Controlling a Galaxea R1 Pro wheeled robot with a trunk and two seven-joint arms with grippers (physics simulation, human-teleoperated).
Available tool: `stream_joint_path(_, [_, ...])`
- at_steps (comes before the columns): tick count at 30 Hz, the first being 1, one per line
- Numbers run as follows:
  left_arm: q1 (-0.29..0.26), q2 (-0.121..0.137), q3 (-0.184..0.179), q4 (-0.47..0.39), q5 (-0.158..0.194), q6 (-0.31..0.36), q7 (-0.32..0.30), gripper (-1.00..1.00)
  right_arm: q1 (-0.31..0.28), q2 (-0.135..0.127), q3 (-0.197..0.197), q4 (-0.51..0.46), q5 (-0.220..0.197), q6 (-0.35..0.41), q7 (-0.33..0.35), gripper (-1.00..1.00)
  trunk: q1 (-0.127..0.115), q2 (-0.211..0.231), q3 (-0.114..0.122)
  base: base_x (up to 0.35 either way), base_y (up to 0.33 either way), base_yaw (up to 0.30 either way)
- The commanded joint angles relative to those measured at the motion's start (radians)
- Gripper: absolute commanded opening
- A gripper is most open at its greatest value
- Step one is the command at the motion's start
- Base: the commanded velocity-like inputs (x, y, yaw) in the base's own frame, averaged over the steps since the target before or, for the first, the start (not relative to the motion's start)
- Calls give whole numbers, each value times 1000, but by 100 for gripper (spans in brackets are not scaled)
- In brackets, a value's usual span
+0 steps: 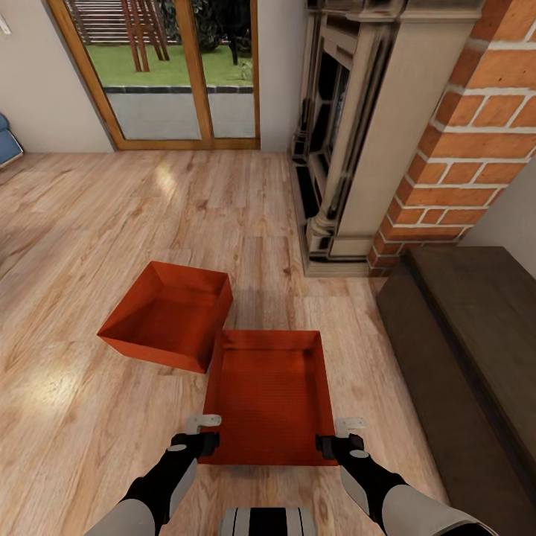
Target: Move the two storage containers from the living room to the garage. In the garage, place one container on the floor and stack the other container on top of it (either order is fine).
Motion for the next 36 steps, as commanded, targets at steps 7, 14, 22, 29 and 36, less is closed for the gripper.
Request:
stream_joint_path(7, [0, -1, 4, -1, -4, 7, 0, 100, -1, 0, 9, 1, -9, -1, -4, 100, 0, 0, -1, 0, 0, 0])
stream_joint_path(14, [0, 0, 7, 1, -3, 14, 0, 100, -1, 0, 10, 1, -9, 5, -4, 100, 0, 0, -1, 0, 0, 0])
stream_joint_path(22, [0, 0, 63, 2, 3, 15, 0, -100, -1, -1, 9, 1, -9, 7, -4, -100, 0, 0, -1, 0, 0, 0])
stream_joint_path(29, [0, -1, 65, -4, 1, 15, -2, -100, -1, -1, 9, 1, -9, 5, -4, -100, 0, 0, -1, 0, 0, 0])
stream_joint_path(36, [0, -2, 65, -4, 1, 15, -2, -100, -1, -1, 9, 1, -9, 4, -5, -100, 0, 0, -1, 0, 0, 0])
